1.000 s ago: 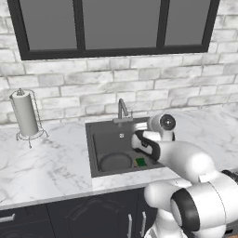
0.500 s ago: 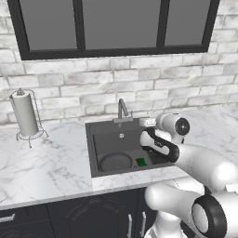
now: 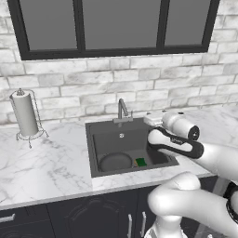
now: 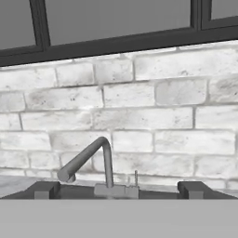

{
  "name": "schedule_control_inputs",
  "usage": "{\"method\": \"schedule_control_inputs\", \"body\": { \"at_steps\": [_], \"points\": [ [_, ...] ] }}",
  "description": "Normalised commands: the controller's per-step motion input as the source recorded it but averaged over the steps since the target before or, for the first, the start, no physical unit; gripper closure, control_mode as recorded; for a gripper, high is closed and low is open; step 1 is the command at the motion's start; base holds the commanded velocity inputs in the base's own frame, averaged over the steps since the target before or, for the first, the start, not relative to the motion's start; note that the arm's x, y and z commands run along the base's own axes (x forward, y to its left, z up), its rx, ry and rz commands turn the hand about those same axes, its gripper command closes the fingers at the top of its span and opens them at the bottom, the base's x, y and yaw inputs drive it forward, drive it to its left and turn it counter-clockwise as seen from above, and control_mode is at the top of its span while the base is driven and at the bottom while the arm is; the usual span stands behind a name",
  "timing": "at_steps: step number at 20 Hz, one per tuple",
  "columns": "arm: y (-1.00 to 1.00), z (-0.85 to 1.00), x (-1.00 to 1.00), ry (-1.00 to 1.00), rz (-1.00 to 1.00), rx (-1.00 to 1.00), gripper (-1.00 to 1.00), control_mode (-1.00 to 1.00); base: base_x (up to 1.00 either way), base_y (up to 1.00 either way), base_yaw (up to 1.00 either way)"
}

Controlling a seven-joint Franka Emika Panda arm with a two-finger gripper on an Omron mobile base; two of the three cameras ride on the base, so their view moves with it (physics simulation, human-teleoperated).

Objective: Pick the pan and sponge and place them into the sink. Then turn on the water.

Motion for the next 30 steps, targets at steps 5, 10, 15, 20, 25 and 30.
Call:
{"method": "schedule_control_inputs", "body": {
  "at_steps": [5, 10, 15, 20, 25, 30],
  "points": [
    [-0.15, -0.02, 0.02, -0.25, 0.09, 0.00, -1.00, -1.00, 0.00, 0.00, 0.00],
    [-0.05, -0.13, -0.01, -0.25, 0.11, 0.00, -1.00, -1.00, 0.00, 0.00, 0.00],
    [0.08, -0.11, 0.02, -0.16, 0.08, 0.00, -1.00, -1.00, 0.00, 0.00, 0.00],
    [0.05, 0.00, 0.13, -0.01, 0.00, 0.00, -1.00, -1.00, 0.00, 0.00, 0.00],
    [0.11, -0.05, 0.18, 0.00, -0.01, 0.00, -1.00, -1.00, 0.00, 0.00, 0.00],
    [0.18, -0.05, 0.13, 0.03, -0.03, -0.01, -1.00, -1.00, 0.00, 0.00, 0.00]
  ]
}}
